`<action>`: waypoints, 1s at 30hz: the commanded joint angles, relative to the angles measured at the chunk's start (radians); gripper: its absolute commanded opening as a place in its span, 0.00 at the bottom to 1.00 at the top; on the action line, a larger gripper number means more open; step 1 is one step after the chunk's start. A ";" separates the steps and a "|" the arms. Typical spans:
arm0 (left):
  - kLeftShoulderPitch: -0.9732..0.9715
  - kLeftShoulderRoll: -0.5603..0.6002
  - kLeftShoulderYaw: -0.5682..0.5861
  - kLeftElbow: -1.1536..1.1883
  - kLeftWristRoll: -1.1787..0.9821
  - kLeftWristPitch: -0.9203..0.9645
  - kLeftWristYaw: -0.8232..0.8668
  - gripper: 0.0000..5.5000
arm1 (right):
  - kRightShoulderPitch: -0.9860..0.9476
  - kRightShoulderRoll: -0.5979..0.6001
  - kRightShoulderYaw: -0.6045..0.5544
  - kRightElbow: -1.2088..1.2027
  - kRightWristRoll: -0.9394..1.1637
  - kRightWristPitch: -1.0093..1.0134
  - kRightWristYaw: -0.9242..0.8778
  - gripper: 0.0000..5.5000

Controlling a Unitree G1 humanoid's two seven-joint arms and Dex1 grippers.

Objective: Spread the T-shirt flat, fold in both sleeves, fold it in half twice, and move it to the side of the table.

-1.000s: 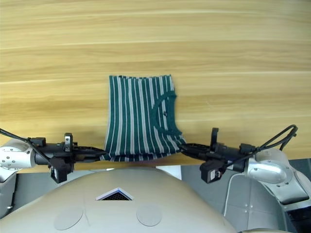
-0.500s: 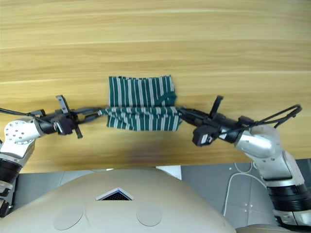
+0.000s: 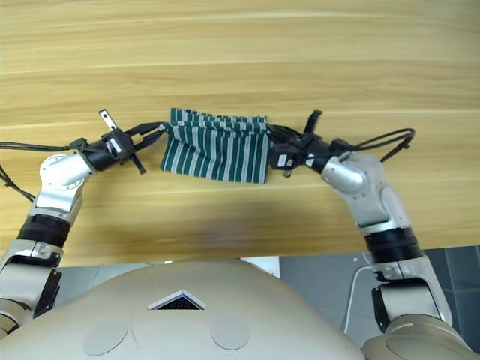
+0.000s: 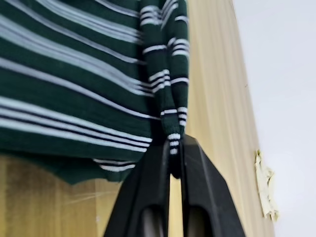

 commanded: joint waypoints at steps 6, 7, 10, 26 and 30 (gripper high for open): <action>-0.191 -0.115 0.016 0.329 0.154 0.116 0.175 0.03 | -0.081 0.049 0.074 0.180 -0.089 0.017 -0.101 0.02; -0.208 -0.124 0.016 0.369 0.163 0.141 0.190 0.09 | -0.082 0.052 0.074 0.186 -0.082 0.018 -0.107 0.08; -0.238 -0.140 0.014 0.448 0.187 0.167 0.213 0.18 | -0.074 0.060 0.039 0.176 -0.007 0.040 -0.099 0.18; -0.106 -0.138 0.204 0.139 -0.101 0.246 -0.079 0.62 | -0.257 0.264 -0.160 0.106 0.479 0.331 -0.019 0.66; -0.052 -0.139 0.176 0.043 -0.091 0.258 -0.126 0.72 | -0.289 0.304 -0.072 0.110 0.413 0.295 -0.032 0.78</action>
